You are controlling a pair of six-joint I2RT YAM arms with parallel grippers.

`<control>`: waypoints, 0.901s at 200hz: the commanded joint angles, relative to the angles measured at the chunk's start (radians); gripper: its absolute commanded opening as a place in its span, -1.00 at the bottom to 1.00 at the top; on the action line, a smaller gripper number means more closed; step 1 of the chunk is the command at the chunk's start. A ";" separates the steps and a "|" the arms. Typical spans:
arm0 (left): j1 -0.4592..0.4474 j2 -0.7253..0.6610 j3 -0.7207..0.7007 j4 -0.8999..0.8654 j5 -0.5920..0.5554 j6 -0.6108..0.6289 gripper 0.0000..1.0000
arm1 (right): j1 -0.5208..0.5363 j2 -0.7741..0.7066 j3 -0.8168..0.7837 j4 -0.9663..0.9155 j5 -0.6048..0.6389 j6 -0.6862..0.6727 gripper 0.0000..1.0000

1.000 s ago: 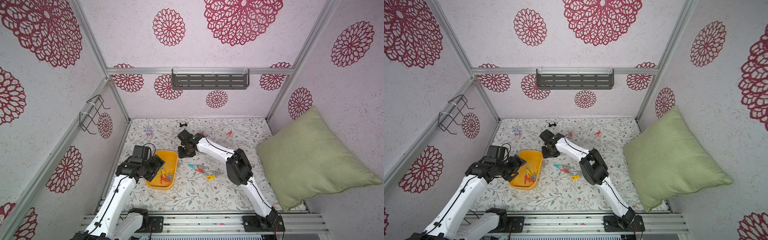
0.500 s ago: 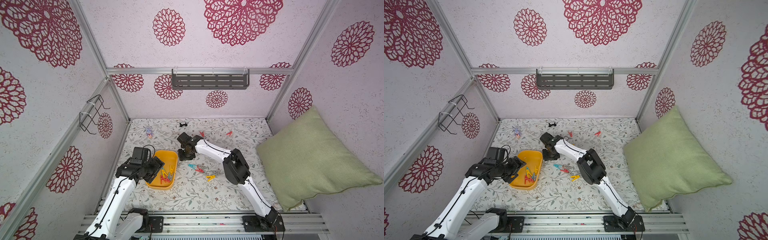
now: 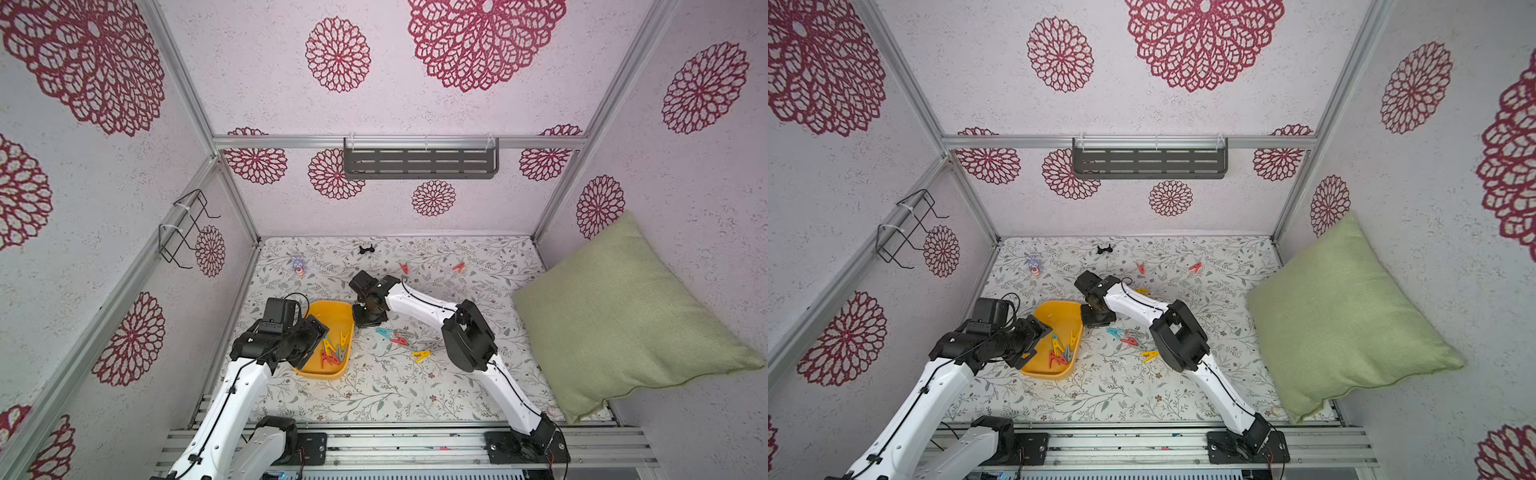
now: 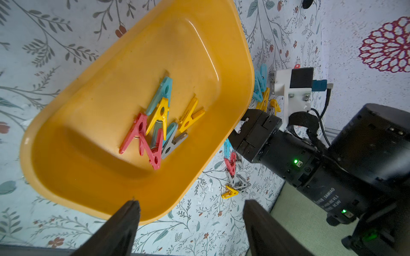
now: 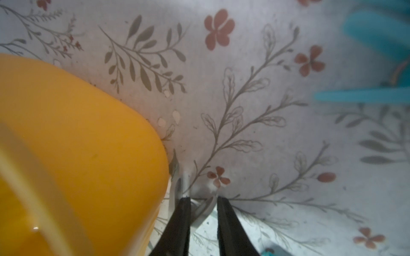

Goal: Put the clothespins into the storage box
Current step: Pick up the clothespin from the center of the board, then place the clothespin in the storage box.

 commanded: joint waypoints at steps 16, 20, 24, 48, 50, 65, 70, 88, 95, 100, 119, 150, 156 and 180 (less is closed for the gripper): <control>0.009 -0.022 -0.007 0.006 -0.004 -0.006 0.62 | 0.001 -0.012 -0.010 -0.029 0.009 -0.001 -0.59; 0.006 -0.023 -0.007 0.006 -0.003 -0.007 0.62 | 0.001 -0.015 -0.011 -0.030 0.013 -0.004 -0.60; 0.009 -0.024 -0.007 0.005 -0.004 -0.007 0.62 | 0.000 -0.018 -0.013 -0.032 0.019 -0.006 -0.63; 0.009 -0.022 0.004 -0.004 -0.009 -0.002 0.62 | -0.011 -0.047 -0.016 -0.028 0.044 -0.019 -0.76; 0.009 -0.022 0.005 -0.006 -0.011 -0.001 0.62 | -0.012 -0.052 -0.015 -0.027 0.047 -0.021 -0.78; 0.011 -0.016 0.020 -0.015 -0.014 0.008 0.62 | -0.022 -0.074 -0.009 -0.029 0.062 -0.031 -0.85; 0.013 -0.013 0.026 -0.019 -0.014 0.013 0.63 | -0.025 -0.082 -0.004 -0.031 0.068 -0.036 -0.86; 0.026 0.000 0.053 -0.032 -0.012 0.032 0.62 | -0.032 -0.102 0.022 -0.050 0.089 -0.055 -0.92; 0.035 0.007 0.063 -0.037 -0.011 0.040 0.62 | -0.033 -0.105 0.043 -0.064 0.100 -0.063 -0.94; 0.042 0.011 0.072 -0.039 -0.008 0.047 0.63 | -0.034 -0.106 0.063 -0.076 0.106 -0.070 -0.95; 0.072 0.034 0.104 -0.056 0.005 0.078 0.63 | -0.032 -0.098 0.155 -0.121 0.117 -0.091 -1.00; 0.138 0.065 0.160 -0.090 0.024 0.136 0.62 | -0.007 -0.060 0.338 -0.174 0.087 -0.134 -1.00; 0.151 0.070 0.168 -0.097 0.028 0.147 0.62 | 0.001 -0.051 0.372 -0.181 0.076 -0.142 -1.00; 0.200 0.074 0.188 -0.121 0.037 0.181 0.62 | 0.038 -0.038 0.415 -0.157 0.010 -0.161 -0.98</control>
